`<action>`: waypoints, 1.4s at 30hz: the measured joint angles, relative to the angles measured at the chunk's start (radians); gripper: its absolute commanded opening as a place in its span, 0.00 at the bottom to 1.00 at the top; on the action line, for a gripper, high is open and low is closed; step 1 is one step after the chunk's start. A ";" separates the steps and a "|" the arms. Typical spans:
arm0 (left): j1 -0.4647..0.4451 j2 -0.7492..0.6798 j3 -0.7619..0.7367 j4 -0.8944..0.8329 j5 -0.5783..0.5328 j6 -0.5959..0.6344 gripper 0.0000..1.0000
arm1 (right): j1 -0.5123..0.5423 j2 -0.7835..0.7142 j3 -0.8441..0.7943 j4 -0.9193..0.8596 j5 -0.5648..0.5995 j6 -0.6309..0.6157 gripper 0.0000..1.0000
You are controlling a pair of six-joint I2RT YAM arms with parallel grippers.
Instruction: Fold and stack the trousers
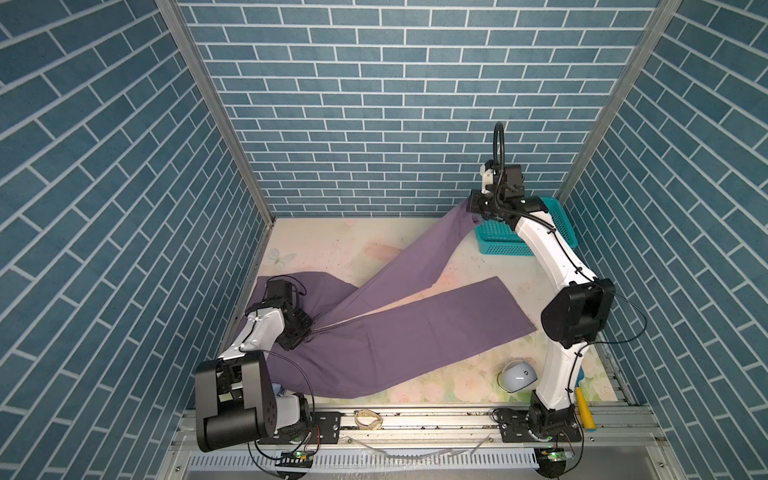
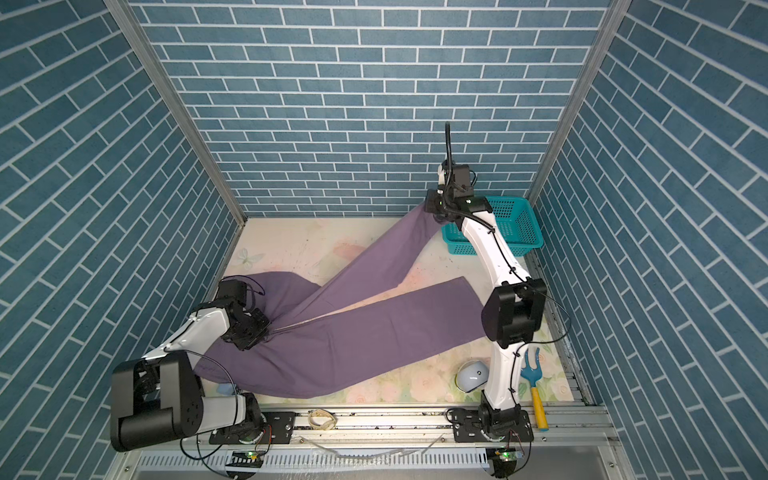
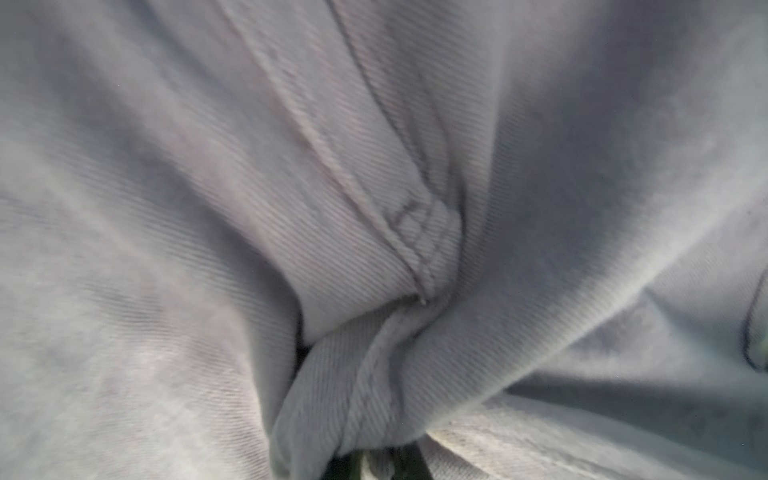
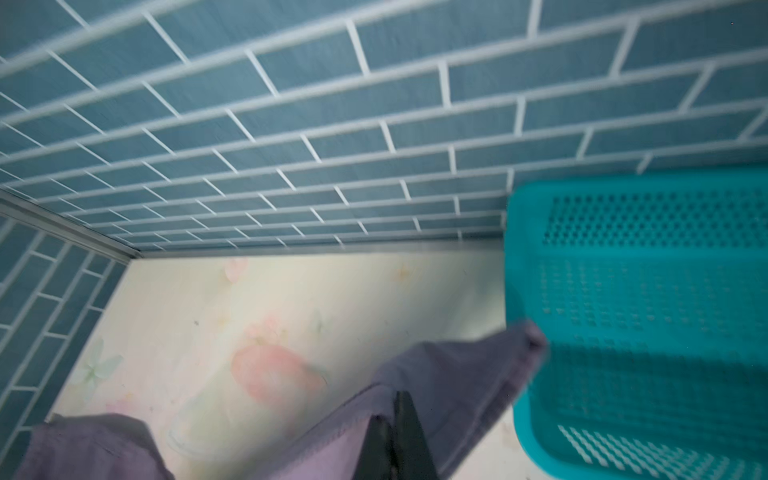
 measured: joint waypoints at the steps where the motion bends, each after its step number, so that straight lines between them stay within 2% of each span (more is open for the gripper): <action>1: 0.009 0.000 -0.005 0.000 0.000 0.002 0.14 | -0.010 -0.050 -0.124 0.037 0.000 0.004 0.00; 5: 0.028 0.009 -0.019 0.004 0.004 0.009 0.14 | -0.073 -0.174 -0.513 0.148 -0.012 0.044 0.00; 8: 0.029 0.018 -0.023 0.012 0.008 0.014 0.14 | -0.120 -0.213 -0.703 0.190 -0.033 0.069 0.00; 11: 0.029 0.018 -0.027 0.020 0.013 0.018 0.13 | -0.148 -0.249 -0.815 0.202 -0.039 0.080 0.00; 18: 0.031 0.020 -0.056 0.066 0.043 0.029 0.11 | -0.192 -0.312 -0.904 0.199 0.000 0.111 0.00; 21: 0.018 0.027 -0.063 0.091 0.066 0.032 0.10 | -0.272 -0.351 -0.961 0.166 0.005 0.163 0.00; 24: -0.060 0.066 -0.044 0.119 0.098 0.034 0.08 | -0.400 -0.430 -1.035 0.119 -0.018 0.220 0.00; 27: -0.180 0.120 0.000 0.144 0.111 0.023 0.07 | -0.525 -0.547 -1.098 0.074 -0.011 0.267 0.00; 30: -0.270 0.161 0.036 0.154 0.105 0.007 0.07 | -0.580 -0.679 -1.130 0.040 0.049 0.293 0.00; 32: -0.289 0.174 0.044 0.162 0.117 -0.006 0.07 | -0.589 -0.752 -1.135 0.024 0.080 0.298 0.00; 34: -0.291 0.182 0.049 0.166 0.133 -0.019 0.21 | -0.590 -0.790 -1.135 0.023 0.093 0.303 0.00; 36: -0.291 0.183 0.056 0.166 0.153 -0.031 0.44 | -0.592 -0.781 -1.132 0.025 0.100 0.307 0.00; 37: -0.293 0.183 0.066 0.161 0.159 -0.034 0.52 | -0.594 -0.766 -1.130 0.026 0.100 0.313 0.00; 42: -0.293 0.182 0.167 0.041 0.119 -0.049 0.72 | -0.606 -0.687 -1.124 0.062 0.093 0.344 0.00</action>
